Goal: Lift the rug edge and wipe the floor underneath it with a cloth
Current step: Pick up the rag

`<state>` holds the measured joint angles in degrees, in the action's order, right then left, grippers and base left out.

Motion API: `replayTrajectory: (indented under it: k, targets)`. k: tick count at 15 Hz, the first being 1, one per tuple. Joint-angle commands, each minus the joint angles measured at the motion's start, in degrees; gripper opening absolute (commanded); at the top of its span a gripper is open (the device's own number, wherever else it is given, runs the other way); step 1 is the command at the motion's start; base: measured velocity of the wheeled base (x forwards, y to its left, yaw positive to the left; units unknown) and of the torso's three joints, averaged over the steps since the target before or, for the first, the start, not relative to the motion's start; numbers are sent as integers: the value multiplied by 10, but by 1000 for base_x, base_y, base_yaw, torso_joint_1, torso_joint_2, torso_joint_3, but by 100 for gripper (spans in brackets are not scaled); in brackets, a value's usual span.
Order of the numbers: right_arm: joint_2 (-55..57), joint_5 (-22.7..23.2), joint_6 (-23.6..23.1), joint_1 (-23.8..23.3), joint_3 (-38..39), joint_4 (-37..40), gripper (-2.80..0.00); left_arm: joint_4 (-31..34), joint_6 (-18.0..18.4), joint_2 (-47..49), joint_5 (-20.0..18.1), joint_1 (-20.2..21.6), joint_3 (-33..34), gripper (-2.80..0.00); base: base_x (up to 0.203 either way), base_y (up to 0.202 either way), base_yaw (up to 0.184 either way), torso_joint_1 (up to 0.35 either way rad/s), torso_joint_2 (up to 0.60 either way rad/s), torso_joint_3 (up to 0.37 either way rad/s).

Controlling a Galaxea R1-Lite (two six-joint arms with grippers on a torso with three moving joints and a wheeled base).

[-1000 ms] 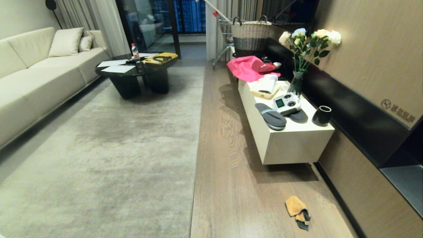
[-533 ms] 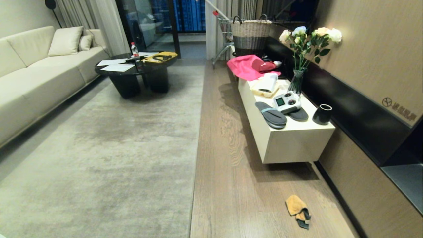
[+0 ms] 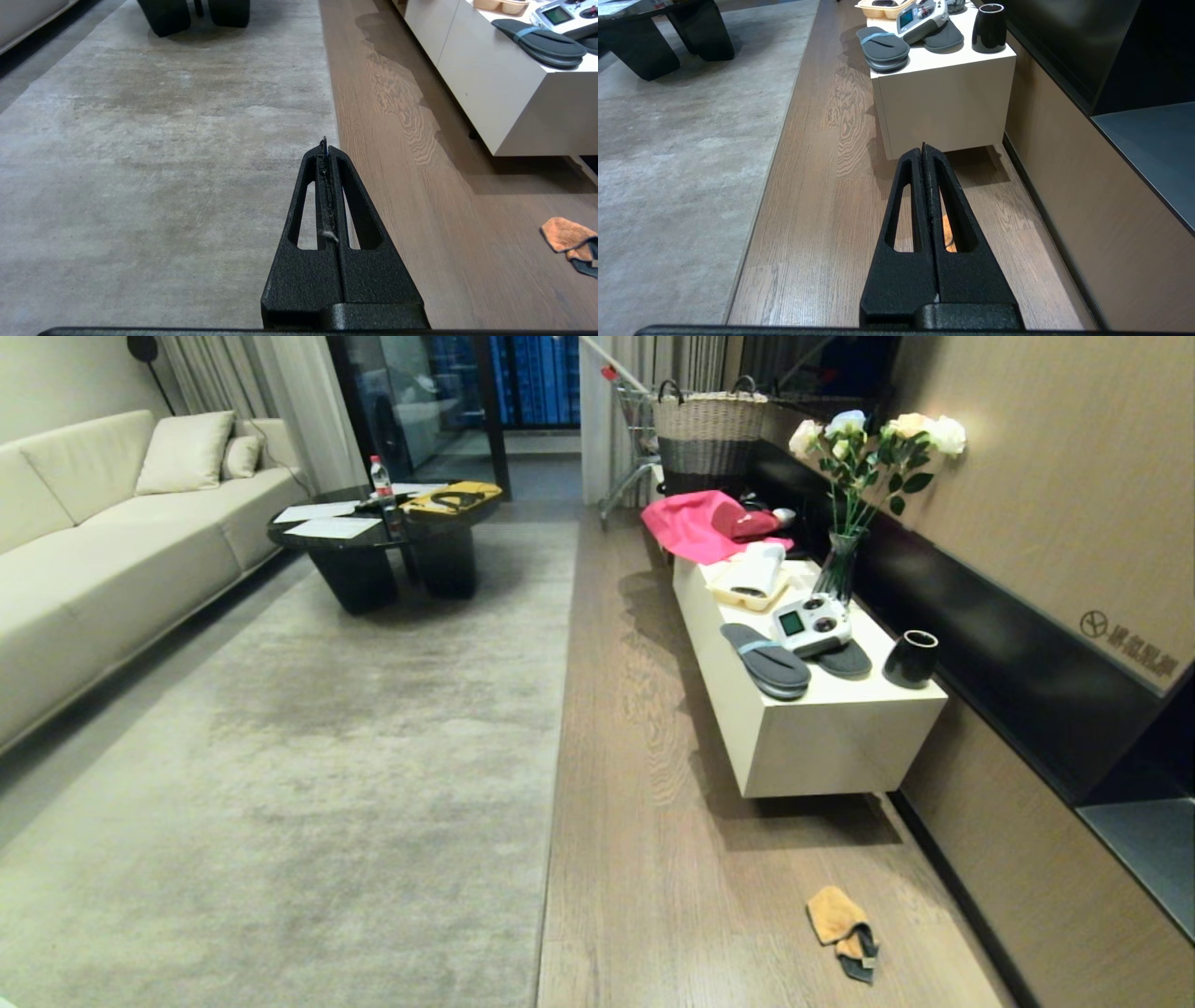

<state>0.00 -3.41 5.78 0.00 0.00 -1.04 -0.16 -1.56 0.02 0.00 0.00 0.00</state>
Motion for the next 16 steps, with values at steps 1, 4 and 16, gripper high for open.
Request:
replayTrajectory:
  k: [1,4,16]
  targets:
    - [0,0,0,0,0,0,-280,0,0,0,0,0,0,-280,0,0,0,0,0,0]
    - [0,0,0,0,0,0,-280,0,0,0,0,0,0,-280,0,0,0,0,0,0]
    - [0,0,0,0,0,0,-280,0,0,0,0,0,0,-280,0,0,0,0,0,0]
